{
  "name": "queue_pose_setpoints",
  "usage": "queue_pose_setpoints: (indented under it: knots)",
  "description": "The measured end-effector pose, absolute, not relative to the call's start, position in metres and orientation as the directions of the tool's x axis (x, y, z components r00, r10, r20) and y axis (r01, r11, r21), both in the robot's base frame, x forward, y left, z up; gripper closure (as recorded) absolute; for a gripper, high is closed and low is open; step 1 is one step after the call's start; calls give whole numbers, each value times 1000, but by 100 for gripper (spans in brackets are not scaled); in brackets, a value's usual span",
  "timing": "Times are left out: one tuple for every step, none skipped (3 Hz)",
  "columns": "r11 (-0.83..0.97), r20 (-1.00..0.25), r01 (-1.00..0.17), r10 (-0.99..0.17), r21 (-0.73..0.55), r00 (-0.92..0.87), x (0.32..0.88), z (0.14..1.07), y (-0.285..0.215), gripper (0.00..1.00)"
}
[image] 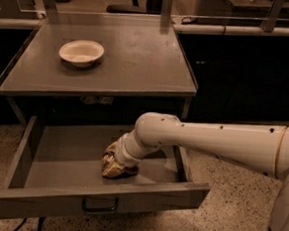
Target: Pick orange can from top drawer and place on counter
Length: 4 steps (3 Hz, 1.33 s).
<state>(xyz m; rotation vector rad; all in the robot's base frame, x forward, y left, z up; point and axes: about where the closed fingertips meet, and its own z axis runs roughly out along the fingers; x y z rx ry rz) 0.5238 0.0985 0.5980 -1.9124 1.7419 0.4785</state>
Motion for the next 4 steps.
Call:
queue_pose_setpoints:
  knots:
    - [-48, -562, -984, -815, -173, 139, 540, 637, 83, 100]
    - [-27, -551, -973, -820, -231, 153, 562, 695, 60, 100]
    - [3, -566, -959, -807, -284, 165, 586, 757, 40, 100]
    - [3, -566, -959, -807, -284, 165, 586, 757, 40, 100]
